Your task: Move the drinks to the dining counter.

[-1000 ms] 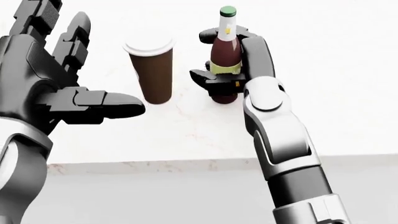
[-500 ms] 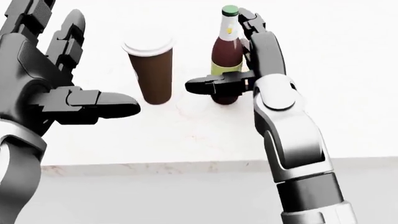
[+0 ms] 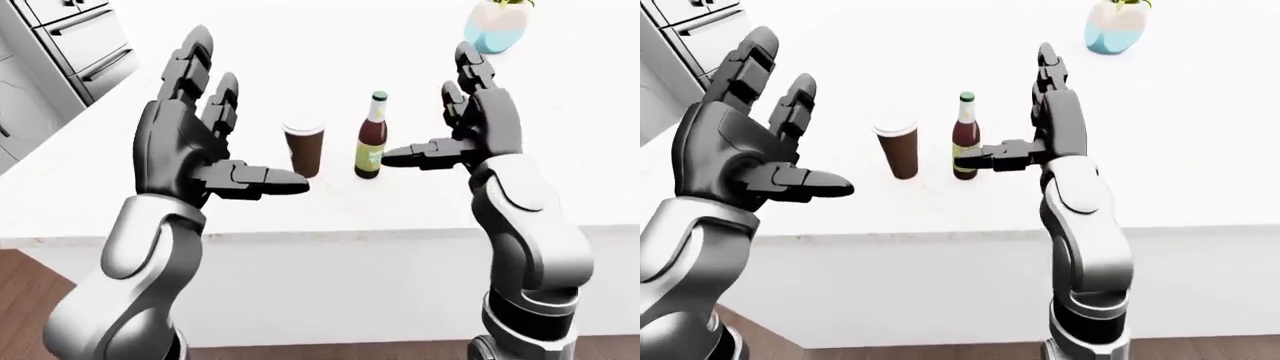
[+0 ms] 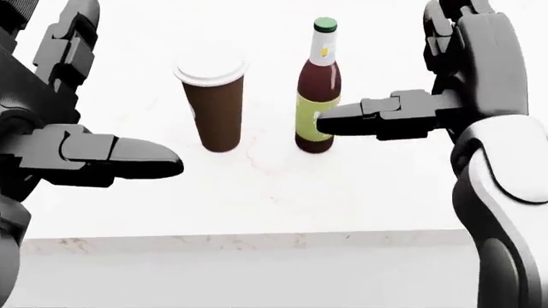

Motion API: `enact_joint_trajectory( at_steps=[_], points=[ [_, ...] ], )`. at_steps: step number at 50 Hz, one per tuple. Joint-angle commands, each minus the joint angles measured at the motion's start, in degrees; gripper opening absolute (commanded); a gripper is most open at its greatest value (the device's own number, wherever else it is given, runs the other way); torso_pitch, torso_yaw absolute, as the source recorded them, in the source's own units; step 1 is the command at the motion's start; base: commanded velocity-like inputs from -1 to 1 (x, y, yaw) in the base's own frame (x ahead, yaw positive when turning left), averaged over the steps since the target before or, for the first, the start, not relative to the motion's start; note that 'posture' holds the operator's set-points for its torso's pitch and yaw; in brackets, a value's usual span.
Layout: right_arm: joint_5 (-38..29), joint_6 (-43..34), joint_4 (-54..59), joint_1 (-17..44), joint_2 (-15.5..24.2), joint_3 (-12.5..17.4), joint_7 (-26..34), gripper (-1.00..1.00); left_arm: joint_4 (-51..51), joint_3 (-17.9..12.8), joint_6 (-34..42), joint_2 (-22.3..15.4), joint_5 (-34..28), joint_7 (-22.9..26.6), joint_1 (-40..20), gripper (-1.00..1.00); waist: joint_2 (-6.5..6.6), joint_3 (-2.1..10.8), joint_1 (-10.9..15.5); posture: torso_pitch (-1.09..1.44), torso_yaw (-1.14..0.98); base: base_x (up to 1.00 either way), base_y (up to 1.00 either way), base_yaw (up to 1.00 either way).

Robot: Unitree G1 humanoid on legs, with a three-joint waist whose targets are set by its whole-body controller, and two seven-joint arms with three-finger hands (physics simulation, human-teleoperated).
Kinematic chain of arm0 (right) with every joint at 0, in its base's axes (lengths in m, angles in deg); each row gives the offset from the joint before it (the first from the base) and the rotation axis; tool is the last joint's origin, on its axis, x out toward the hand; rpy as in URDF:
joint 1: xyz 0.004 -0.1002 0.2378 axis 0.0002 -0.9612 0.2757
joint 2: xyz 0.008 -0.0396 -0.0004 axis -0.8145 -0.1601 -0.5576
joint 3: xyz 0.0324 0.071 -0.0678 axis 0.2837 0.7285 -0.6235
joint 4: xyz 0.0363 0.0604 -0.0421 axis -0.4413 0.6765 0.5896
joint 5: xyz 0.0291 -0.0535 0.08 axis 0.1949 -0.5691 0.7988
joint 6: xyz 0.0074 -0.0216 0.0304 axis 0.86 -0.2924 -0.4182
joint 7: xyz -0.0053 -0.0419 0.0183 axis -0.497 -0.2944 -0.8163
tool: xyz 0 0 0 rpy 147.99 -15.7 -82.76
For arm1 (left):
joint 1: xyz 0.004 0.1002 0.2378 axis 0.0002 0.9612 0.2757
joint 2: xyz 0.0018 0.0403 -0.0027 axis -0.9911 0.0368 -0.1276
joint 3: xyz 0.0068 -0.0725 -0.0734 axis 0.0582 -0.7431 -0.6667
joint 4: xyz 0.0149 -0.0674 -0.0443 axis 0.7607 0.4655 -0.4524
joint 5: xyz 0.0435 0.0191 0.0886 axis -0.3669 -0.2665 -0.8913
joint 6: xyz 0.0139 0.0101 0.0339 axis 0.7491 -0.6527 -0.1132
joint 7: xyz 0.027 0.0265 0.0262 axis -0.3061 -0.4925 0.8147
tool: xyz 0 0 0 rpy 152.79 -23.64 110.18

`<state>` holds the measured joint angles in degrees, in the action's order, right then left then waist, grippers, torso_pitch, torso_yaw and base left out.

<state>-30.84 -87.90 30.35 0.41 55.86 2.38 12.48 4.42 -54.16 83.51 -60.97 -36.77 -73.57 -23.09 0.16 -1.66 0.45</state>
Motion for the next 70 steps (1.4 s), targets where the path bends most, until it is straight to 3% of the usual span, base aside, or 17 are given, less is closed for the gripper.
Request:
enact_joint_trajectory(
  at_steps=[1, 5, 10, 18, 19, 21, 24, 35, 37, 38, 44, 48, 58, 61, 62, 65, 70],
  points=[
    [0.05, -1.15, -3.12, 1.25, 0.46, 0.90, 0.70, 1.00, -1.88, -0.78, -0.68, -0.48, 0.88, -0.83, -1.16, 1.00, 0.09, 1.10, 0.06, 0.00, 0.00, 0.00, 0.00, 0.00],
    [0.99, -5.31, -8.61, 0.90, 1.55, 2.63, 1.70, 1.00, -3.99, -1.12, 0.80, -0.75, 2.54, -2.30, -1.11, 1.00, 0.27, 1.61, 0.24, 0.00, 0.00, -0.02, -0.07, 0.00],
    [3.08, -8.96, -12.54, 1.46, 2.74, 4.56, 1.56, 1.00, -5.51, -1.07, 2.20, -1.12, 4.50, -4.44, -2.19, 1.00, 4.05, 1.90, -1.18, 0.00, 0.00, -0.30, -0.58, 0.00],
    [6.80, -11.36, -16.22, 1.20, 3.69, 6.80, 0.91, 1.00, -7.72, -0.58, 3.62, -1.33, 7.28, -7.42, -2.76, 1.00, 2.41, 0.01, -3.78, 0.00, 0.00, -0.38, -0.83, -0.12],
    [7.53, -11.16, -16.28, 1.10, 3.61, 7.20, 0.65, 1.00, -7.97, -0.60, 3.70, -1.33, 7.65, -7.64, -2.79, 1.00, -2.27, -0.39, -2.85, 0.00, 0.00, -0.01, 0.00, -1.00],
    [8.54, -11.15, -16.57, 0.76, 3.67, 7.40, -0.06, 1.00, -8.16, -0.71, 3.99, -1.56, 8.28, -8.12, -3.20, 1.00, -7.72, -0.69, -1.95, 0.00, 0.00, 0.00, 0.00, -1.00],
    [9.79, -10.82, -16.80, 0.22, 3.88, 7.59, -0.86, 1.00, -8.30, -0.32, 3.80, -1.79, 8.54, -8.53, -3.24, 1.00, -3.55, 0.15, -3.21, 0.00, 0.00, 0.00, 0.00, -1.00],
    [13.90, -10.32, -17.61, -1.31, 4.76, 8.66, -3.64, 1.00, -9.72, 0.44, 4.14, -1.74, 9.64, -9.75, -3.30, 1.00, 3.64, -1.45, -1.32, 0.00, 0.00, 0.00, 0.00, -1.00],
    [14.45, -10.11, -17.70, -1.60, 4.99, 8.83, -3.97, 1.00, -9.60, 0.91, 3.77, -1.65, 9.00, -9.34, -3.03, 1.00, 7.20, 0.01, -0.50, 0.00, 0.00, 0.00, 0.00, -1.00],
    [14.70, -10.24, -18.00, -1.77, 5.06, 8.94, -4.10, 1.00, -9.48, 0.98, 3.64, -1.62, 8.77, -9.10, -2.95, 1.00, 4.46, -1.27, -1.07, 0.00, 0.00, 0.00, 0.00, -1.00],
    [16.98, -11.89, -19.43, -1.37, 5.67, 10.00, -5.45, 1.00, -9.52, 0.42, 5.02, -1.37, 9.20, -9.33, -4.08, 1.00, 1.81, -0.18, -0.62, 0.00, 0.00, 0.00, 0.00, -1.00],
    [18.30, -11.78, -19.81, -1.51, 6.08, 10.28, -6.51, 1.00, -9.29, 1.83, 3.91, -1.02, 7.78, -8.68, -3.19, 1.00, -3.41, 1.17, -0.75, 0.00, 0.00, 0.00, 0.00, -1.00],
    [19.93, -11.17, -20.51, -2.78, 6.39, 10.42, -7.96, 1.00, -9.99, 1.73, 4.59, -0.02, 6.89, -7.85, -2.82, 1.00, 2.35, -1.71, -1.22, 0.00, 0.00, 0.00, 0.00, -1.00],
    [20.87, -11.67, -21.33, -2.97, 6.59, 11.09, -8.30, 1.00, -9.86, 2.15, 4.22, 0.27, 6.04, -7.32, -2.42, 1.00, 7.80, 0.04, -0.21, 0.00, 0.00, 0.00, 0.00, -1.00],
    [21.16, -11.58, -21.52, -3.21, 6.67, 11.32, -8.39, 1.00, -9.82, 2.32, 3.98, 0.37, 5.62, -7.02, -2.13, 1.00, 4.53, -1.39, -0.20, 0.00, 0.00, 0.00, 0.00, -1.00],
    [21.63, -11.16, -21.44, -3.59, 6.90, 11.51, -8.69, 1.00, -9.68, 2.71, 3.64, 0.79, 4.68, -6.44, -1.73, 1.00, 4.52, 0.10, -0.63, 0.00, 0.00, 0.00, 0.00, -1.00],
    [21.89, -10.14, -21.15, -4.37, 7.01, 11.22, -9.03, 1.00, -9.69, 2.76, 3.54, 1.32, 3.70, -5.52, -1.26, 1.00, 1.00, -0.04, -0.24, 0.00, 0.00, 0.00, 0.00, -1.00]
  ],
)
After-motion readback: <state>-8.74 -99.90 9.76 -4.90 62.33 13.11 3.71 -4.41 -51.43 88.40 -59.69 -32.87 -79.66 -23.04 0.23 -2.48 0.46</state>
